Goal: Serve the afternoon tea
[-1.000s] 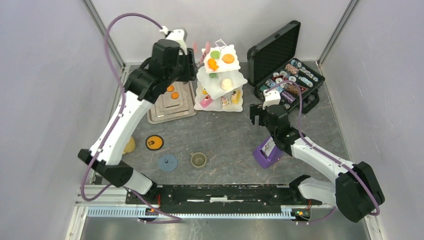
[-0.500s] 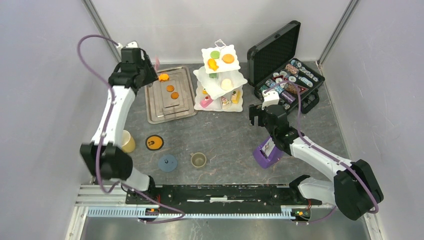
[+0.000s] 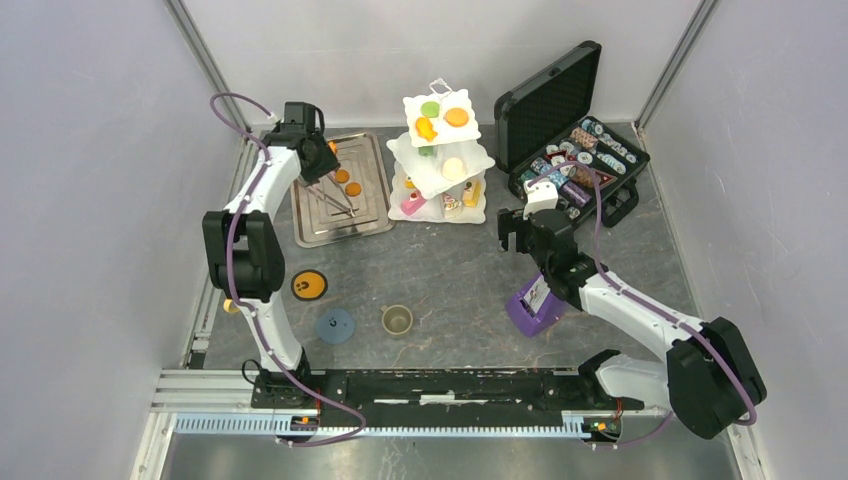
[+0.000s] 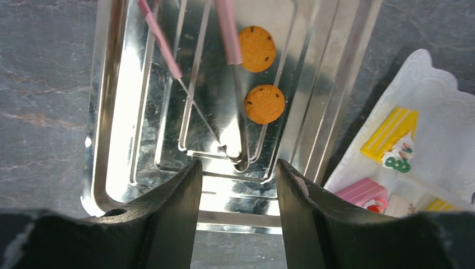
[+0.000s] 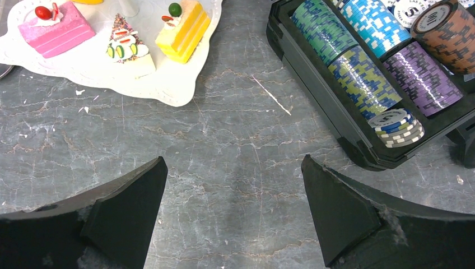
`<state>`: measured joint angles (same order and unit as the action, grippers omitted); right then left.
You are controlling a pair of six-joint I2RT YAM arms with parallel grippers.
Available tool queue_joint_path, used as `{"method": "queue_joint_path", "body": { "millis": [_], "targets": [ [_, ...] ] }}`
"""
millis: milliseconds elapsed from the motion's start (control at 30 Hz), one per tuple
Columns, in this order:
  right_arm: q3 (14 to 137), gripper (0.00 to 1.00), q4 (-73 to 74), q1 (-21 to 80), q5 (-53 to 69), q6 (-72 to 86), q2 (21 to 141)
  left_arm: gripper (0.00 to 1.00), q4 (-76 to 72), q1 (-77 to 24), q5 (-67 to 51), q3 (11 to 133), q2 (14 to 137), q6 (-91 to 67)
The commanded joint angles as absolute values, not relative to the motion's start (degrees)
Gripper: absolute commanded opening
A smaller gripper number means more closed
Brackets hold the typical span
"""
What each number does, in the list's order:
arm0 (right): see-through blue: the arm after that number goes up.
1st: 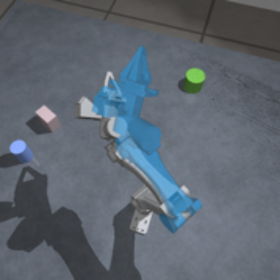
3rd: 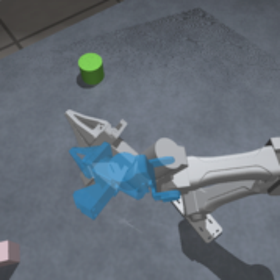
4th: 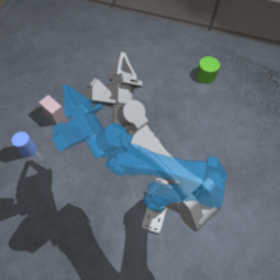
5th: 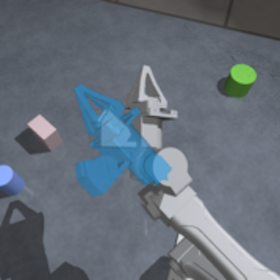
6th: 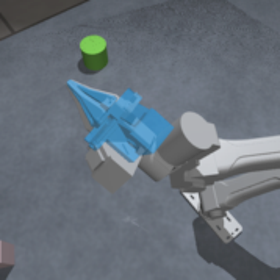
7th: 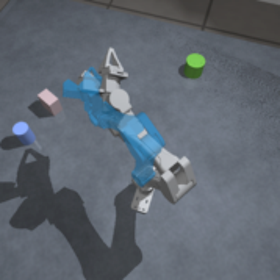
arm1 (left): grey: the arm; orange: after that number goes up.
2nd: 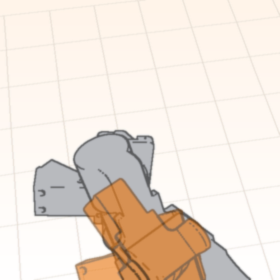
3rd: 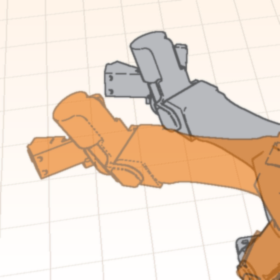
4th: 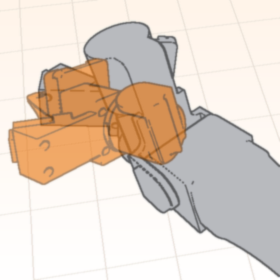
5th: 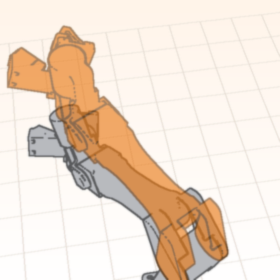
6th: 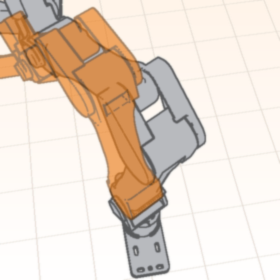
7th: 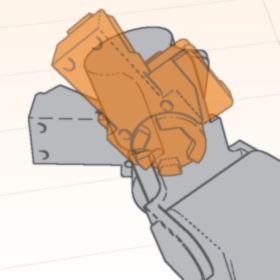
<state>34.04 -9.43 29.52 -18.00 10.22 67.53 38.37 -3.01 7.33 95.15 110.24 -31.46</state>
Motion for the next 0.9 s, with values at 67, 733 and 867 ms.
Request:
{"method": "queue_joint_path", "body": {
  "millis": [67, 733, 867],
  "targets": [
    [35.67, 0.98, -11.51, 29.71, -18.10, 10.42, 68.31, 0.64, 33.13, -4.39, 9.49, 96.81, 108.08, -34.67],
    [35.60, 0.98, -11.56, 29.71, -18.02, 10.53, 68.14, 0.96, 37.60, -4.55, 17.67, 97.52, 118.84, -47.67],
    [35.60, 0.98, -11.61, 29.71, -17.93, 10.63, 68.31, 0.94, 38.40, -5.03, 19.43, 99.67, 122.14, -48.18]
  ]
}}
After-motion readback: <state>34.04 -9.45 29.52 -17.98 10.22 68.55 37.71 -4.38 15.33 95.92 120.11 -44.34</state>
